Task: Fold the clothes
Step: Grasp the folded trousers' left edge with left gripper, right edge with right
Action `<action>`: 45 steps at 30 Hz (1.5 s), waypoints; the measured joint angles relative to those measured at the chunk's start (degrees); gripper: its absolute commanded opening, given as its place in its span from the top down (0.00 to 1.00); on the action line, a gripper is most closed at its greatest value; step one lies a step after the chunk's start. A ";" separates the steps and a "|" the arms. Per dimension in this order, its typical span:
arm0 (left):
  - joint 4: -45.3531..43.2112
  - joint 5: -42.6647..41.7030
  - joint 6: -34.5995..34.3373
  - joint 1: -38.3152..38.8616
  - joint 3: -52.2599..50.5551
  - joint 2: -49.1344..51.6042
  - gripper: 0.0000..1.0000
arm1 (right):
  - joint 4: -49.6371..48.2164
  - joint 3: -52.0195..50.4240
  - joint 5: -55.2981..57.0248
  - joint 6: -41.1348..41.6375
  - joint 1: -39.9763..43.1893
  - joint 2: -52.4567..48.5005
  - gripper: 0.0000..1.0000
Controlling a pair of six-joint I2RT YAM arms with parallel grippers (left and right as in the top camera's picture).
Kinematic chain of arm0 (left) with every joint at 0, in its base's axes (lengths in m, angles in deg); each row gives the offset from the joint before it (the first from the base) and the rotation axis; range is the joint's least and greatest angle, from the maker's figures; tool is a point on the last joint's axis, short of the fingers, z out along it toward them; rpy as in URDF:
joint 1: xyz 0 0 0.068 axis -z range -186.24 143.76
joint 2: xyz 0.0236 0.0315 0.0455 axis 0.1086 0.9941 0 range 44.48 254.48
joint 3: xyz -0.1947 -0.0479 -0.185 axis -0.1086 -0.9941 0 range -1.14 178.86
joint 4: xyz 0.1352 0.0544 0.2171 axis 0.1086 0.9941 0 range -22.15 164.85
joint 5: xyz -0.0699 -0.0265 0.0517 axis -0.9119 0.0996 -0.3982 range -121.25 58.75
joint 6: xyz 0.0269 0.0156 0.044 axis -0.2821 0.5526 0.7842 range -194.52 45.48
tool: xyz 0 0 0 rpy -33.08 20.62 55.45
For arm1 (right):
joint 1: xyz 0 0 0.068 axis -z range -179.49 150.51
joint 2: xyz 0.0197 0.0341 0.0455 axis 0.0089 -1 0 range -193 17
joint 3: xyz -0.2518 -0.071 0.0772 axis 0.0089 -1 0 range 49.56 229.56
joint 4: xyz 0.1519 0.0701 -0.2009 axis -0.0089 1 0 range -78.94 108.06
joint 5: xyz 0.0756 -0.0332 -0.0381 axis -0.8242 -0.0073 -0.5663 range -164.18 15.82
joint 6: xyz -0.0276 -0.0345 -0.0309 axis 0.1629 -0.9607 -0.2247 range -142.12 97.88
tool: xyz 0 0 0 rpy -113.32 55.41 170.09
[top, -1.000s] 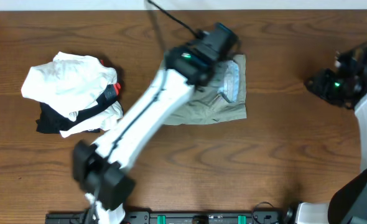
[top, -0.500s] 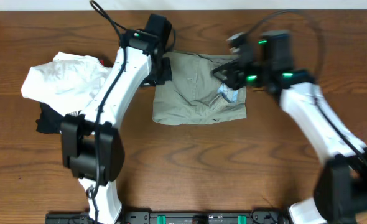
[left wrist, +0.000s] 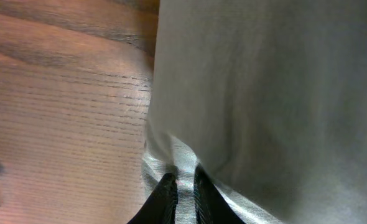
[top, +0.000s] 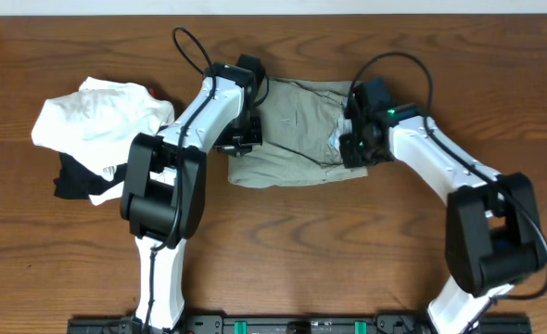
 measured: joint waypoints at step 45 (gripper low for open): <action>1.20 -0.11 1.36 0.00 0.00 -5.05 0.65 | -13.38 0.72 -25.16 -1.33 10.05 12.17 0.92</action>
